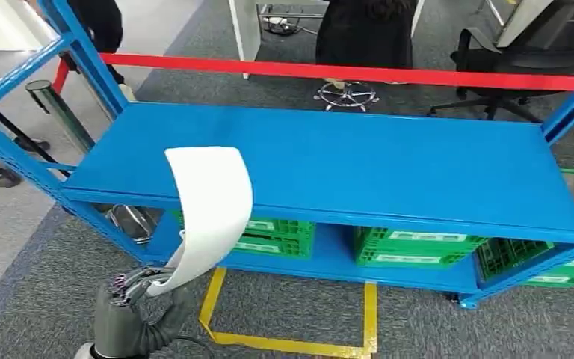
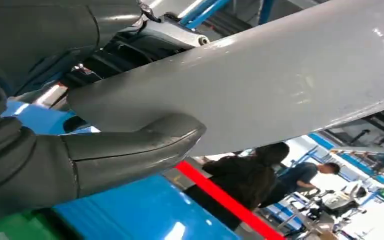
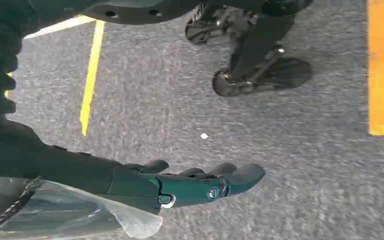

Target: Take the parts from the cabinet and place them on the table.

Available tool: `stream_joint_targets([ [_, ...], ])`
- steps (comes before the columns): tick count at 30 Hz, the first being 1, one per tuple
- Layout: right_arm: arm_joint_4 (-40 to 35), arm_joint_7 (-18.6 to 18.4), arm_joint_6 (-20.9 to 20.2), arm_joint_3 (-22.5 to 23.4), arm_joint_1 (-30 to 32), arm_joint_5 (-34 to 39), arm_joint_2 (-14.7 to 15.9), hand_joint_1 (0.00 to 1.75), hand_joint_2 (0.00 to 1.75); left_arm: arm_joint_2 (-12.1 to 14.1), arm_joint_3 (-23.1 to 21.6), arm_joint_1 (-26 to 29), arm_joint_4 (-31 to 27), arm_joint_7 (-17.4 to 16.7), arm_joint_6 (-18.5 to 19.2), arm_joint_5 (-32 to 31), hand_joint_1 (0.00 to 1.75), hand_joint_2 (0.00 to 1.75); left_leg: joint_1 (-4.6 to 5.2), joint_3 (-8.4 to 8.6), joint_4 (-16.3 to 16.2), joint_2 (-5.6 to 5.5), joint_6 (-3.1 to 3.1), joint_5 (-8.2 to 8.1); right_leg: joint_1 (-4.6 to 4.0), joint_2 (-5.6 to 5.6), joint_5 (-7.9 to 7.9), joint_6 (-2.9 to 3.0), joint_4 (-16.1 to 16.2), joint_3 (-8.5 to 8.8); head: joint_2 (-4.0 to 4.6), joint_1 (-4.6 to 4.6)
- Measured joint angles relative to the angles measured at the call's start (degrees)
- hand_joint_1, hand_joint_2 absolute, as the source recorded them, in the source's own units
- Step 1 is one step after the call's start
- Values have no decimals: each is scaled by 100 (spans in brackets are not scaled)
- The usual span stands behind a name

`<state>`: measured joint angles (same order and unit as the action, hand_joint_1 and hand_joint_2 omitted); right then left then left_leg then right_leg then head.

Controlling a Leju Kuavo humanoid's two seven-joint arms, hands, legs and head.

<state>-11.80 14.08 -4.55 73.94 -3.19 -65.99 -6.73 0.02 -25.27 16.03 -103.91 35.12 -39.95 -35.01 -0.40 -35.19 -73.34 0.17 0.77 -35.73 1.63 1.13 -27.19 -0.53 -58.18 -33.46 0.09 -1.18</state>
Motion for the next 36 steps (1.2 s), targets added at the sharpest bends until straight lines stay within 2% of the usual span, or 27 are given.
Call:
stream_joint_targets([
  [2, 0, 26, -11, 7, -3, 2, 0, 0, 175, -52, 28, 3, 0, 26, 0, -31, 175, 175, -22, 661, 1035, -95, -29, 422, 7, 109, 89, -44, -1, -79, 0, 0],
  [3, 0, 46, -13, 13, -6, 2, 0, 0, 175, -77, 37, 7, 0, 35, 0, -44, 175, 175, -31, 929, 1522, -329, -58, 411, 19, 158, 128, -72, 0, -106, 0, 0],
  [4, 0, 63, -17, 22, -25, 2, 0, 0, 175, -101, 48, 21, 2, 44, 0, -50, 175, 175, -23, 1028, 1701, -494, -70, 352, 2, 203, 182, -120, 0, -153, 0, 9],
  [6, 0, 87, -17, 39, -36, 4, 0, 0, 175, -149, 87, 70, 2, 72, -9, -31, 175, 175, 12, 958, 1689, -383, -99, 382, 35, 325, 312, -217, 40, -209, 0, 4],
  [8, 0, 92, -15, 44, 7, 2, 2, 0, 175, -190, 124, 103, 2, 109, -9, 17, 175, 175, -15, 909, 1753, -240, -207, 510, 50, 421, 402, -324, 94, -238, 0, 9],
  [10, 0, 94, -13, 46, 22, 2, 4, 0, 175, -223, 151, 133, 2, 124, -13, 35, 175, 175, 1, 801, 1760, -103, -312, 612, 20, 49, -125, -305, -218, -388, 0, 50],
  [12, 0, 96, -15, 46, 1, 2, 4, 0, 175, -236, 184, 211, 2, 124, -13, 63, 175, 175, 39, 650, 1752, 64, -338, 726, 14, -61, -794, -324, -1113, -631, 0, 57],
  [13, 0, 96, -17, 44, -6, -4, 4, 0, 175, -236, 195, 216, 2, 124, -13, 63, 175, 175, 57, 561, 1741, 138, -342, 790, 14, -69, -937, -335, -1528, -707, 0, 55],
  [14, 0, 96, -17, 46, -5, 0, 4, 0, 175, -236, 207, 217, 2, 125, -13, 63, 175, 175, 75, 462, 1724, 211, -346, 848, 14, -75, -866, -341, -1738, -687, 0, 57],
  [16, 0, 96, -15, 46, 1, 0, 9, 0, 175, -238, 227, 236, 2, 125, -13, 63, 175, 175, 97, 293, 1679, 345, -339, 936, 4, -108, -385, -330, -1492, -321, 0, 57],
  [17, 0, 96, -15, 46, 1, 0, 11, 0, 175, -238, 236, 242, 2, 125, -13, 63, 175, 175, 99, 225, 1650, 401, -331, 967, -6, -181, -219, -312, -1088, 7, 0, 57],
  [18, 0, 96, -15, 46, -7, 0, 13, 0, 175, -240, 245, 242, 2, 124, -13, 61, 175, 175, 108, 194, 1608, 444, -313, 992, -25, -366, -222, -288, -558, 406, 0, 59],
  [19, 0, 96, -15, 46, -34, 0, 15, 0, 175, -249, 251, 257, 2, 127, -13, 61, 175, 175, 145, 150, 1560, 497, -285, 1011, -56, -560, -415, -270, -1, 844, 0, 61],
  [20, -7, 103, -15, 46, -64, 0, 20, 0, 175, -253, 267, 260, 2, 127, -13, 61, 175, 175, 139, 140, 1542, 561, -246, 1041, -79, -553, -525, -209, 229, 927, 0, 50],
  [23, -7, 101, -15, 46, -34, -2, 20, 0, 175, -273, 278, 263, 2, 127, -13, 61, 175, 175, 128, 103, 1529, 743, -162, 1152, -82, -379, -499, -74, 286, 747, 0, 61],
  [24, -7, 101, -15, 46, -13, -2, 7, 0, 175, -273, 278, 264, 2, 127, -13, 61, 175, 175, 94, 58, 1463, 527, -84, 1019, -54, -358, -426, -30, 293, 692, 0, 70],
  [25, -7, 90, -15, 46, -13, -4, 4, 0, 175, -273, 280, 287, 2, 127, -13, 63, 175, 175, 82, 17, 1280, 234, -40, 654, -52, -310, -348, 21, 292, 610, 0, 57],
  [27, -7, 94, -13, 48, -41, -4, 7, 0, 175, -271, 291, 316, 2, 124, -13, 85, 175, 175, 54, -93, 534, 56, -1, -68, -57, -200, -195, 61, 279, 425, 0, 52],
  [28, -7, 96, -4, 48, -53, -4, 7, 0, 175, -271, 293, 315, 2, 116, -13, 87, 175, 175, 52, -138, 138, 45, 2, -253, -65, -127, -115, 63, 263, 371, 0, 57],
  [29, -7, 96, -4, 46, -56, -7, 7, 0, 175, -271, 293, 313, 2, 114, -13, 94, 175, 175, 52, -127, -88, 40, 1, -242, -69, -63, -43, 57, 249, 277, 0, 55],
  [30, -7, 96, -4, 48, -51, -7, 7, 0, 175, -271, 293, 313, 2, 107, -13, 98, 175, 175, 52, -38, -91, 38, -9, -61, -69, -1, 29, 48, 221, 169, 0, 57],
  [31, -7, 96, -4, 48, -49, -7, 7, 0, 175, -271, 295, 312, 2, 105, -13, 105, 175, 175, 52, 153, 114, 30, -27, 199, -69, 67, 90, 33, 184, 51, 0, 52],
  [32, -7, 96, -4, 48, -46, -7, 7, 0, 175, -271, 295, 309, 2, 92, -13, 124, 175, 175, 51, 454, 560, -10, -61, 417, -69, 137, 143, 17, 152, -46, 0, 57],
  [33, -7, 98, -13, 46, -50, -7, 4, 0, 175, -271, 295, 302, 2, 85, -13, 144, 175, 175, 51, 811, 1121, -183, -115, 519, -65, 208, 197, -6, 123, -120, 0, 55],
  [34, -7, 112, -13, 46, -62, 0, -18, 0, 175, -271, 295, 281, 2, 70, -13, 146, 175, 175, 51, 1078, 1609, -532, -193, 367, -64, 262, 250, -44, 102, -187, 0, 57],
  [35, -7, 138, -13, 48, -75, 15, -17, 0, 175, -273, 297, 279, 4, 46, -15, 149, 175, 175, 38, 1198, 1860, -557, -190, 321, -65, 332, 318, -82, 89, -229, 0, 66],
  [36, -7, 173, -15, 48, -80, 33, -17, 0, 175, -271, 295, 265, 9, 24, -11, 162, 175, 175, 70, 1158, 1845, -506, -190, 317, -47, 382, 387, -131, 104, -269, 0, 55],
])
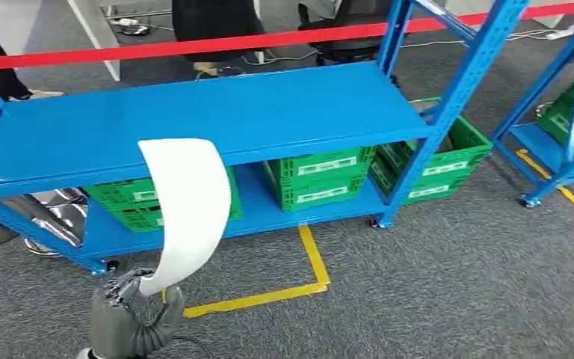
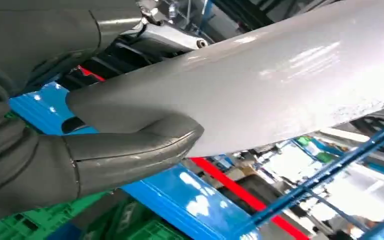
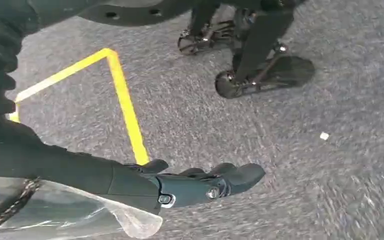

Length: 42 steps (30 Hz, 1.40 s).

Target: Take the parts from the cabinet and place them on the table.

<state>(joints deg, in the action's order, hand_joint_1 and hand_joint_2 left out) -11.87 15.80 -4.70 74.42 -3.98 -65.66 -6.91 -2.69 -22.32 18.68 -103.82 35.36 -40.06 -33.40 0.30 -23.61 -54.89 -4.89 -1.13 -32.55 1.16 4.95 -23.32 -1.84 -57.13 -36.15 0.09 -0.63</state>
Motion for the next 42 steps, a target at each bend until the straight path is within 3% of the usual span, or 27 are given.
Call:
stream_joint_targets([
  [2, 0, 33, -2, 11, 30, 33, 0, 0, 175, 0, 0, -16, 11, -17, 0, 31, 175, 175, 33, -54, -19, 127, -51, 83, 18, 136, 145, -91, 61, -40, 0, 7],
  [3, 0, 37, -4, 31, 47, 37, 11, 0, 175, -2, -4, -32, 17, -17, -2, 37, 175, 175, -51, -114, 43, 248, -106, 183, 47, 127, 124, -93, 35, -65, 0, 7],
  [5, 0, 66, -4, 50, 45, 63, 9, 0, 175, -11, -9, -57, 37, -28, 2, 57, 175, 175, -25, -283, 28, 411, -185, 313, -2, -307, -582, -107, -434, -301, 0, 74],
  [7, 0, 83, -9, 81, 25, 98, 9, 0, 175, -9, -7, -57, 72, -85, 4, 92, 175, 175, 1, -476, 11, 603, -169, 448, 7, -451, -1195, -152, -1326, -465, 0, 85],
  [8, 0, 83, -9, 92, 18, 125, 9, 0, 175, -9, -9, -67, 87, -105, 4, 103, 175, 175, 5, -572, -11, 686, -163, 507, 9, -468, -1206, -167, -1633, -480, 0, 94],
  [9, 0, 83, -4, 109, 21, 144, 9, 0, 175, -9, -9, -86, 109, -120, 4, 113, 175, 175, 6, -683, -48, 770, -155, 572, 10, -480, -1007, -186, -1802, -420, 0, 87],
  [11, -2, 83, -2, 153, 30, 208, 9, 0, 175, -11, -15, -129, 151, -125, 4, 173, 175, 175, 3, -911, -148, 919, -125, 662, 18, -530, -471, -199, -1542, -12, 0, 90],
  [12, -2, 87, -2, 177, 28, 243, 9, 0, 175, -11, -20, -156, 168, -127, 2, 205, 175, 175, -1, -1016, -209, 979, -98, 697, 23, -621, -413, -203, -1123, 360, 0, 90],
  [13, -2, 103, -9, 197, 16, 258, 9, 0, 175, -11, -26, -183, 181, -127, 4, 227, 175, 175, 20, -1041, -272, 1018, -61, 726, 23, -845, -656, -202, -519, 837, 0, 96],
  [14, -4, 111, -11, 216, -1, 275, 9, 0, 175, -13, -26, -206, 184, -127, -2, 254, 175, 175, 39, -1093, -348, 1076, -35, 749, -20, -900, -900, -177, 73, 1234, 0, 107],
  [15, -9, 122, -11, 236, -14, 286, 7, 0, 175, -13, -20, -227, 190, -120, -2, 282, 175, 175, 48, -1118, -362, 1145, 0, 800, -19, -867, -1017, -82, 198, 1201, 0, 92],
  [17, -11, 127, -20, 273, 37, 291, 7, 0, 175, -17, -22, -273, 216, -100, 2, 383, 175, 175, 17, -1128, -344, 1244, 44, 897, -50, -772, -952, 13, 158, 1090, 0, 92],
  [18, -11, 124, -11, 293, 92, 291, 7, 0, 175, -15, -22, -283, 232, -83, 2, 478, 175, 175, 9, -1144, -352, 1257, 84, 917, -44, -740, -875, 88, 180, 1035, 0, 96],
  [20, -11, 111, -2, 324, 120, 293, 9, 0, 175, -7, -22, -277, 251, -74, 2, 682, 175, 175, -44, -1239, -722, 735, 175, 220, -37, -666, -724, 177, 173, 865, 0, 92],
  [22, -31, 111, 7, 334, 104, 299, 11, 0, 175, 15, -17, -279, 267, -74, 0, 837, 175, 175, -44, -1388, -1588, 564, 178, -446, -64, -544, -555, 216, 160, 659, 0, 79],
  [23, -37, 109, 7, 341, 106, 306, 11, 0, 175, 28, -15, -281, 275, -72, 0, 866, 175, 175, -38, -1417, -1939, 546, 159, -568, -89, -474, -471, 225, 154, 598, 0, 77],
  [25, -39, 100, 7, 374, 121, 306, 11, 0, 175, 44, -15, -282, 288, -66, 2, 883, 175, 175, -15, -1202, -1990, 537, 89, -233, -138, -320, -315, 235, 124, 364, 0, 81],
  [27, -39, 98, 7, 385, 134, 306, 9, 0, 175, 57, -15, -290, 293, -29, 0, 974, 175, 175, 33, -635, -1169, 436, -41, 193, -179, -178, -209, 233, 114, 217, 0, 79],
  [29, -39, 94, 2, 393, 119, 304, -18, 0, 175, 61, -15, -290, 293, 31, 0, 1040, 175, 175, 118, -87, -284, -20, -242, 152, -200, -82, -114, 209, 91, 133, 0, 92],
  [30, -48, 85, 0, 402, 112, 302, -2, 0, 175, 68, -13, -294, 293, 53, 4, 1148, 175, 175, 77, 21, -30, 16, -211, 78, -193, -9, -35, 190, 89, 93, 0, 70],
  [33, -50, 26, 28, 407, 163, 153, 2, 0, 175, 98, -4, -297, 293, 53, 44, 1570, 175, 175, 68, -55, 69, 199, -194, 136, -212, 180, 140, 90, 103, -39, 0, 90],
  [34, -52, 11, 42, 404, 193, 129, 22, 0, 175, 112, 9, -308, 293, 53, 48, 1667, 175, 175, 40, -90, 86, 317, -190, 189, -194, 3, 23, 88, 14, -129, 0, 63],
  [36, -52, -37, 59, 404, 199, 114, 20, 0, 175, 124, 44, -288, 293, 52, 33, 1696, 175, 175, 38, -181, 77, 442, -228, 258, -156, -353, -538, 8, -722, -399, 0, 140],
  [38, -52, -35, 55, 402, 179, 118, 9, 0, 175, 144, 77, -284, 295, 50, 22, 1724, 175, 175, 38, -288, 59, 626, -207, 317, -93, -445, -963, -71, -1620, -704, 0, 136],
  [39, -52, -35, 55, 402, 176, 124, 4, 0, 175, 153, 87, -289, 295, 53, 22, 1727, 175, 175, 33, -335, 44, 710, -191, 342, -61, -466, -1008, -107, -1757, -697, 0, 131],
  [40, -52, -29, 55, 402, 178, 129, 4, 0, 175, 162, 94, -294, 295, 53, 22, 1735, 175, 175, 25, -377, 19, 789, -168, 358, -29, -490, -931, -137, -1607, -521, 0, 133],
  [42, -52, -26, 55, 404, 181, 133, 4, 0, 175, 177, 111, -306, 295, 50, 22, 1742, 175, 175, -9, -437, -51, 936, -130, 355, 28, -606, -574, -185, -564, 243, 0, 133],
])
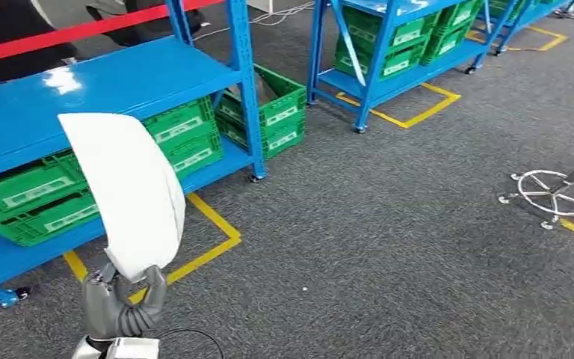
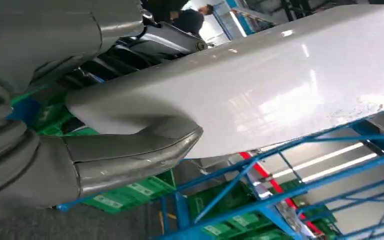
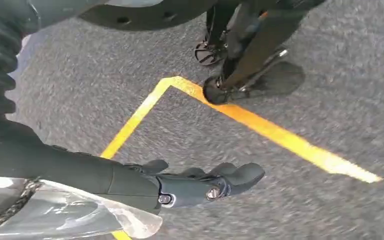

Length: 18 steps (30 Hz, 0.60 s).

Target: Take the parts from the cabinet and place them on the table.

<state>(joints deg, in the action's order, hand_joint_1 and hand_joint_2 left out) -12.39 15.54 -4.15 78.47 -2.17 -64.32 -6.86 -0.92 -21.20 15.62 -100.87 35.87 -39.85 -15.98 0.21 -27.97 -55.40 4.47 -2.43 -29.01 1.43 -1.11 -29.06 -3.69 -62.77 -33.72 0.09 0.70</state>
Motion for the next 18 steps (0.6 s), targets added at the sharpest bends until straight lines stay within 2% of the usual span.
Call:
stream_joint_targets([
  [1, 0, 7, 0, 0, -10, 2, -2, 0, 175, 4, 9, -10, -2, 0, 0, 0, 175, 175, 9, 2, -54, 58, 41, -17, 9, -208, 60, -32, 501, 345, 0, 2],
  [2, 4, 7, -7, 0, -40, -2, -48, 0, 175, 11, 20, -19, -4, 0, 0, 0, 175, 175, 45, -49, -79, 106, 90, -34, -45, -323, -63, 9, 608, 414, 0, 33],
  [3, 4, 29, -20, 0, -51, -2, -48, 0, 175, 17, 26, -30, -4, 0, 2, -7, 175, 175, 50, -46, -113, 147, 122, -29, -33, -223, 12, 121, 612, 397, 0, -11],
  [6, 4, 107, -42, -9, -33, -105, -55, 0, 175, 24, 28, -57, -7, 4, 13, 20, 175, 175, 29, -37, -109, 258, 204, -4, -52, -96, 42, 243, 594, 278, 0, -15],
  [7, 4, 133, -42, -15, -35, -136, -65, 0, 175, 28, 37, -76, -18, 4, 15, 15, 175, 175, -4, -59, -170, 104, 268, -93, -23, -58, 79, 304, 617, 325, 0, -21],
  [8, 4, 170, -39, -22, -51, -147, -70, 0, 175, 37, 37, -80, -20, 9, 17, -9, 175, 175, -11, -154, -375, -170, 294, -281, -22, -8, 100, 337, 616, 299, 0, -41],
  [9, 4, 218, -37, -33, -76, -151, -74, 0, 175, 50, 44, -70, -20, 11, 17, -11, 175, 175, -21, -312, -764, -305, 301, -522, -26, 40, 120, 368, 616, 265, 0, -50],
  [10, 4, 262, -39, -39, -100, -155, -79, 0, 175, 61, 61, -51, -20, 9, 17, -4, 175, 175, -22, -540, -1300, -363, 305, -784, -33, 117, 137, 391, 614, 232, 0, -50],
  [11, 4, 284, -39, -42, -105, -160, -76, 0, 175, 66, 83, -32, -20, 9, 17, 2, 175, 175, -22, -726, -1734, -383, 301, -946, -45, 187, 151, 401, 611, 205, 0, -50],
  [12, 4, 297, -39, -42, -102, -164, -79, 0, 175, 79, 101, -24, -20, 9, 17, 7, 175, 175, -22, -830, -1966, -388, 291, -971, -55, 261, 165, 405, 609, 192, 0, -50],
  [13, 4, 301, -39, -42, -93, -168, -77, 0, 175, 92, 120, -24, -20, 9, 20, 17, 175, 175, -21, -795, -1897, -393, 273, -833, -62, 331, 174, 399, 605, 189, 0, -48],
  [14, 4, 304, -42, -42, -87, -168, -77, 0, 175, 101, 127, -25, -20, 9, 20, 13, 175, 175, -21, -662, -1597, -403, 249, -603, -69, 405, 180, 393, 602, 190, 0, -46],
  [15, 4, 306, -39, -42, -84, -168, -79, 0, 175, 107, 133, -24, -20, 9, 20, 7, 175, 175, -21, -436, -1089, -458, 215, -300, -74, 484, 186, 384, 597, 197, 0, -46],
  [16, 4, 306, -41, -44, -88, -168, -81, 0, 175, 109, 146, -24, -20, 9, 20, -4, 175, 175, -22, -210, -555, -629, 178, -21, -75, 551, 192, 376, 592, 203, 0, -48],
  [17, 7, 308, -42, -44, -94, -168, -92, 0, 175, 111, 159, -25, -20, 9, 20, -9, 175, 175, -32, -105, -333, -884, 147, -18, -74, 602, 208, 351, 589, 181, 0, -41],
  [18, 7, 313, -42, -46, -117, -168, -92, 0, 175, 111, 168, -11, -22, 9, 20, -9, 175, 175, -49, -94, -213, -880, 156, -11, -99, 691, 221, 325, 542, 129, 0, -42],
])
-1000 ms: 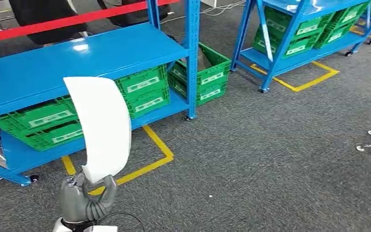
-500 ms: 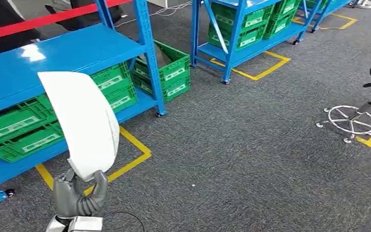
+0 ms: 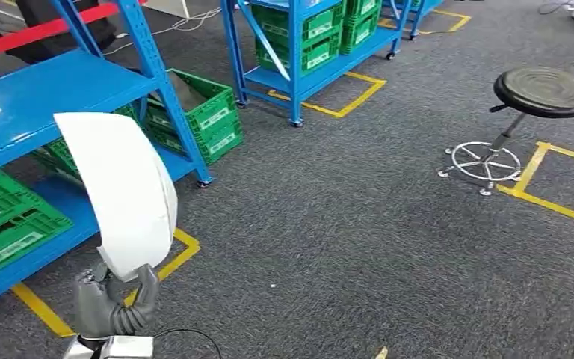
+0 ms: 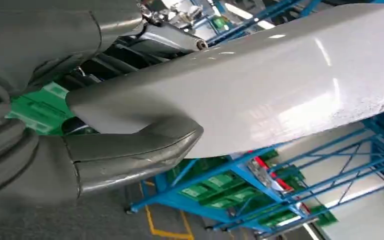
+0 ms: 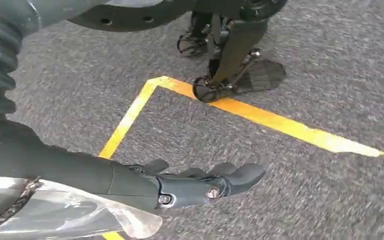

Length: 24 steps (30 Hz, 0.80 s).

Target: Take the parts from the cabinet and place them on the table.

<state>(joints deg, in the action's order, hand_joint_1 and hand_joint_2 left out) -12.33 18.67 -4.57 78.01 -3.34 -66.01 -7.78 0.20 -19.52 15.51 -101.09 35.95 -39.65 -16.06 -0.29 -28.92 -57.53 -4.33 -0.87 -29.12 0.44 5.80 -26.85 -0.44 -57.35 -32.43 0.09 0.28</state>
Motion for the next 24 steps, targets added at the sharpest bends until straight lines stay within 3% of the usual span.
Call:
stream_joint_targets([
  [2, 0, 0, 0, 0, 17, 0, 0, 0, 175, 11, 13, -3, 0, 0, 0, 0, 175, 175, 21, -40, -2, 76, -10, -36, 30, 89, 59, -89, 12, -101, 0, 0],
  [3, 0, 0, 2, 0, 44, 2, 0, 0, 175, 11, 15, -4, 0, 0, 0, 0, 175, 175, 18, -41, 18, 136, -43, -8, 25, 143, 86, -133, 30, -111, 0, 2],
  [4, 0, 0, 2, 0, 53, -4, 4, 0, 175, 9, 20, -10, 0, 0, 0, 0, 175, 175, -36, -37, 72, 237, -88, 35, 33, 116, 44, -141, -6, -175, 0, -2],
  [5, 0, 2, 2, 0, 54, -2, 4, 0, 175, 9, 26, -15, 0, 0, 4, 0, 175, 175, -24, -41, 75, 298, -106, 45, -5, -205, -87, -159, -159, -250, 0, 15],
  [6, 0, 2, 2, 0, 37, -2, 4, 0, 175, 2, 28, -6, -2, 0, 4, 0, 175, 175, -17, -60, 75, 372, -123, 52, -5, -410, -318, -186, -530, -433, 0, 70],
  [8, 4, 2, -9, -4, 21, -11, -2, 0, 175, 7, 44, 14, -2, -7, 7, 4, 175, 175, 8, -89, 74, 552, -134, 59, 14, -538, -731, -221, -1482, -864, 0, 63],
  [9, 7, 0, -7, -11, 25, -7, -4, 0, 175, 7, 46, 15, 0, -9, 9, 18, 175, 175, 17, -99, 72, 632, -135, 59, 17, -551, -813, -232, -1776, -989, 0, 63],
  [10, 7, -2, -7, -15, 39, -4, -4, 0, 175, 4, 50, 15, 0, -9, 13, 39, 175, 175, 24, -98, 72, 710, -135, 59, 17, -561, -750, -230, -1781, -963, 0, 63],
  [11, 7, -20, 4, -22, 47, 2, -4, 0, 175, 4, 59, 13, 0, -9, 22, 46, 175, 175, 29, -96, 72, 776, -135, 59, 16, -578, -573, -219, -1511, -789, 0, 66],
  [12, 7, -37, 22, -22, 51, 4, -4, 0, 175, 4, 70, 13, 0, -9, 24, 44, 175, 175, 36, -88, 72, 838, -135, 58, 11, -623, -348, -193, -1043, -514, 0, 68],
  [13, 7, -57, 37, -24, 48, 4, -4, 0, 175, 2, 79, 12, 0, -9, 26, 42, 175, 175, 45, -78, 72, 894, -129, 54, -2, -719, -132, -156, -486, -188, 0, 66],
  [14, 7, -68, 44, -26, 40, 4, -2, 0, 175, 0, 92, 9, 0, -9, 35, 39, 175, 175, 50, -67, 73, 942, -121, 49, -49, -1007, -98, -106, -22, 60, 0, 68],
  [15, 7, -74, 46, -28, 14, 7, -2, 0, 175, 0, 107, 12, -2, -9, 42, 35, 175, 175, 100, -90, 39, 998, -87, 28, -99, -1046, -130, -70, 86, 160, 0, 74],
  [18, 7, -87, 50, -31, 42, 9, -2, 0, 175, -9, 120, -3, -2, -4, 68, -15, 175, 175, 93, -76, 61, 1162, -27, 55, -104, -868, -97, -7, 59, 57, 0, 68],
  [19, 7, -101, 48, -31, 50, 7, -7, 0, 175, -9, 127, -14, -4, -2, 81, -28, 175, 175, 102, -77, 53, 1183, 15, 15, -65, -813, -54, 47, 117, 119, 0, 70],
  [20, 9, -98, 44, -31, 50, 4, -18, 0, 175, -7, 138, -27, -7, -4, 90, -46, 175, 175, 74, -95, -49, 922, 59, -95, -44, -762, -25, 72, 141, 102, 0, 55],
  [21, 9, -98, 42, -31, 38, 4, -17, 0, 175, -9, 146, -25, -11, 9, 103, -76, 175, 175, 59, -203, -355, 682, 79, -320, -30, -703, -8, 101, 142, 85, 0, 26],
  [22, 9, -87, 35, -33, 12, 4, -17, 0, 175, -7, 151, -18, -11, 11, 114, -77, 175, 175, 37, -385, -795, 562, 93, -564, -29, -644, 5, 120, 140, 68, 0, 26],
  [24, 9, -70, 20, -37, -8, 4, -17, 0, 175, -2, 175, -4, -11, 11, 133, -87, 175, 175, 18, -768, -1684, 483, 116, -913, -35, -489, 27, 135, 133, 35, 0, 29],
])
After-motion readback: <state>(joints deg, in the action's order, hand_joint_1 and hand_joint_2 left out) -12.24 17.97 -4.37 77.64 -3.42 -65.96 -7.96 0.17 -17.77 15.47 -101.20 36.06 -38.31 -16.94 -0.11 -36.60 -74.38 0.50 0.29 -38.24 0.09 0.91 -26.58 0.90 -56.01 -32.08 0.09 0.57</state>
